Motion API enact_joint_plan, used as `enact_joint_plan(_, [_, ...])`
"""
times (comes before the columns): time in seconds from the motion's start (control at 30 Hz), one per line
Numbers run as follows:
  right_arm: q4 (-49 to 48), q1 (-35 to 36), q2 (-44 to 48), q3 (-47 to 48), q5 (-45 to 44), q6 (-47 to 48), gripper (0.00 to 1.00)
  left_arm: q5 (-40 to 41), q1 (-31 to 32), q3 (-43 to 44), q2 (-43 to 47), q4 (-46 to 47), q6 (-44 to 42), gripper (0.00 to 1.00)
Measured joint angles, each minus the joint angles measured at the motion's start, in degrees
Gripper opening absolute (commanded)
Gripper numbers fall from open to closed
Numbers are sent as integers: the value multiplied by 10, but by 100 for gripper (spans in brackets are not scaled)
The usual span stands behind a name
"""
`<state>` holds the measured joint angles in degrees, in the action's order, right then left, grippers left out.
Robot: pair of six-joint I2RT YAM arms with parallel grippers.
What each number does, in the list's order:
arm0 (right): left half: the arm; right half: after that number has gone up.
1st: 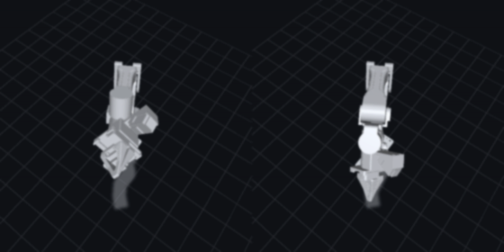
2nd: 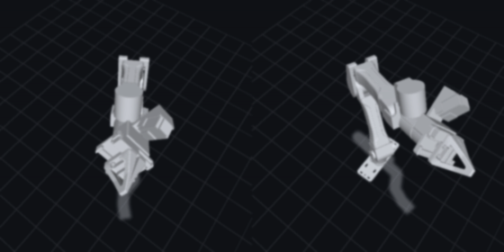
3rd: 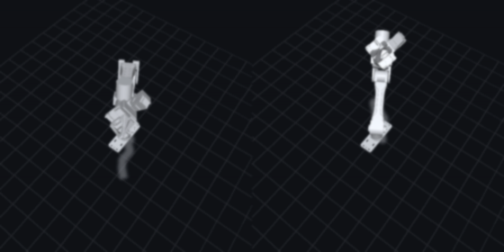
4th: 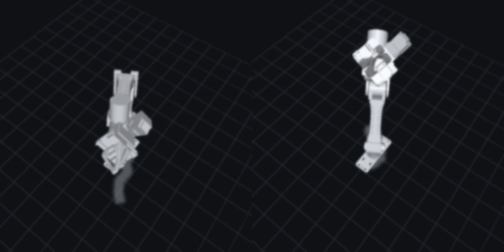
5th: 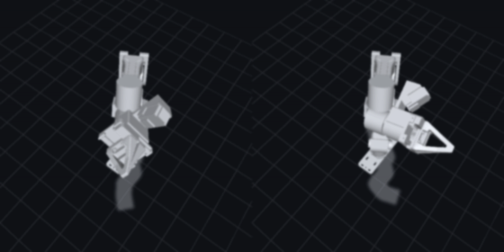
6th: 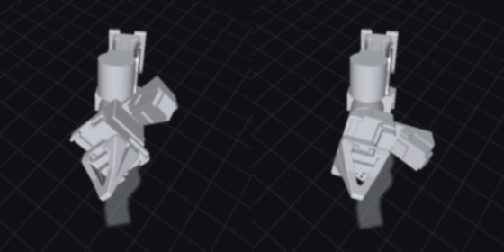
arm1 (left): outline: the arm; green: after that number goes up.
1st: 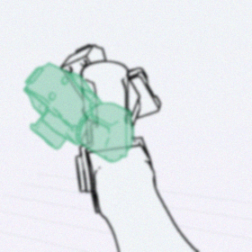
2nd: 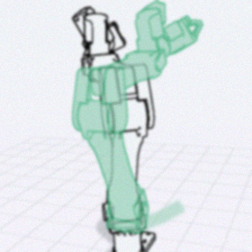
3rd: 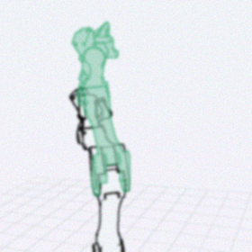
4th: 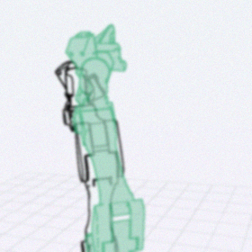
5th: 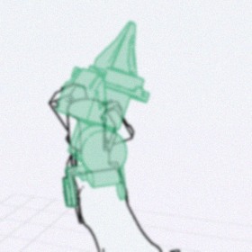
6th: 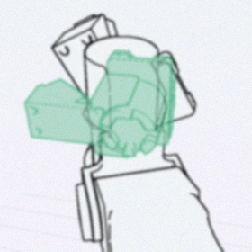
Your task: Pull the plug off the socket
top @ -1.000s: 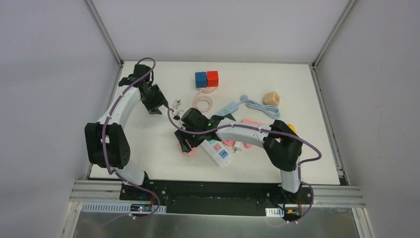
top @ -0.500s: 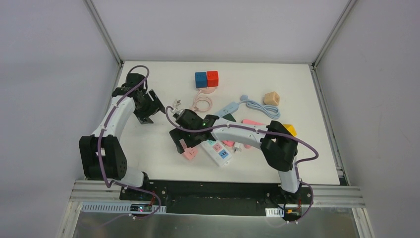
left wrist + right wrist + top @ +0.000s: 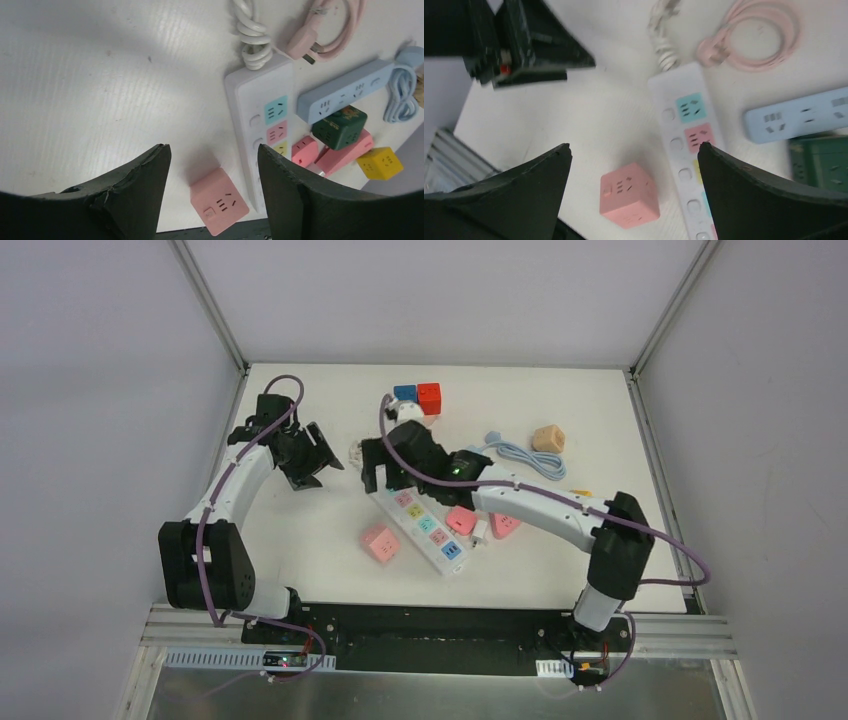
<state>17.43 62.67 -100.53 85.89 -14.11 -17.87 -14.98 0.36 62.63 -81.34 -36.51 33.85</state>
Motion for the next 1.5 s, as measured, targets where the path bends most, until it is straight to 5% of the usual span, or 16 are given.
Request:
enact_joint_plan(0.2, [-45, -117, 33, 0, -43, -1, 100, -51, 0, 3, 1, 29, -5, 70])
enact_joint_plan(0.37, [-58, -229, -17, 32, -51, 9, 100, -56, 0, 26, 1, 33, -13, 99])
enact_joint_plan(0.73, [-85, -302, -206, 168, 17, 37, 100, -79, 1, 121, -76, 59, -13, 97])
enact_joint_plan(0.93, [-121, -335, -261, 208, 70, -26, 99, -110, 11, 179, -168, 86, 28, 96])
enact_joint_plan(1.2, [-172, -392, -381, 328, 169, -134, 88, -140, 34, 235, -306, 222, 137, 90])
enact_joint_plan(1.5, [-232, -408, -451, 343, 293, -191, 68, -151, 54, 346, -455, 336, 211, 89])
